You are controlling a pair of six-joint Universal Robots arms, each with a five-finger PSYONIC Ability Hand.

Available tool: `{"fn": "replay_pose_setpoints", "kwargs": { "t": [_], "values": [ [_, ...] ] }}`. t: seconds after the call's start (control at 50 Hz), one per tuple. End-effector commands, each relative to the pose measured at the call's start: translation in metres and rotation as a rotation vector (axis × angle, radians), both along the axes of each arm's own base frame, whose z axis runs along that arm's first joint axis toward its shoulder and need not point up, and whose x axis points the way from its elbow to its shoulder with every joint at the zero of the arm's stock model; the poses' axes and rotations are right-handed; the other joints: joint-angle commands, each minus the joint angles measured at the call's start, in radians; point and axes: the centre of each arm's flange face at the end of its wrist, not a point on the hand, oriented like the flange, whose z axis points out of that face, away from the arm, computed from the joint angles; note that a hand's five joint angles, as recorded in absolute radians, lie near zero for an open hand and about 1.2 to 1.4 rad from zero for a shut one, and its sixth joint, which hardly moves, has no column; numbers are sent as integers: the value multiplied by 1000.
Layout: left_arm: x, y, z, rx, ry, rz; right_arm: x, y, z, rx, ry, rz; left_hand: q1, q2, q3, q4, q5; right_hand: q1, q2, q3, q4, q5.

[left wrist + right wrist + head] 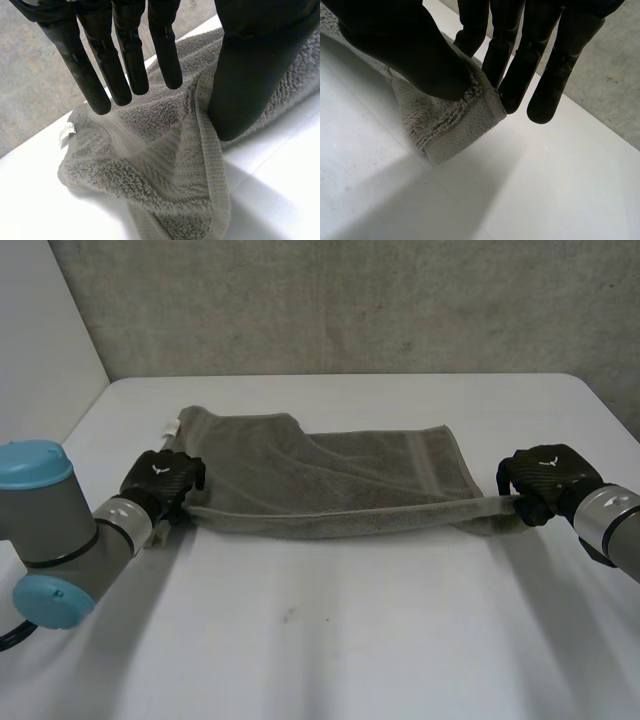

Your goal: Fold the towel.

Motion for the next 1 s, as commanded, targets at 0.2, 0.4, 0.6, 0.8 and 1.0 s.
{"fn": "replay_pose_setpoints", "kwargs": {
  "t": [0.2,0.4,0.6,0.8,1.0],
  "values": [
    [9,5,-5,52,2,26,-7,-8,3,-29,3,-29,105,105,105,104,108,3,184,181,179,186],
    [22,18,6,15,-97,23,-6,-5,1,-14,10,-21,727,727,727,726,730,3,184,181,179,186],
    [26,51,25,-8,-275,-46,-5,19,12,95,71,26,727,727,727,726,730,3,184,181,179,186],
    [38,94,41,147,-422,-117,-12,61,24,224,301,153,727,727,727,726,730,3,184,181,179,186],
    [56,119,77,114,-510,-118,-36,80,65,196,394,168,727,727,727,726,730,3,184,181,179,186]
  ]
}}
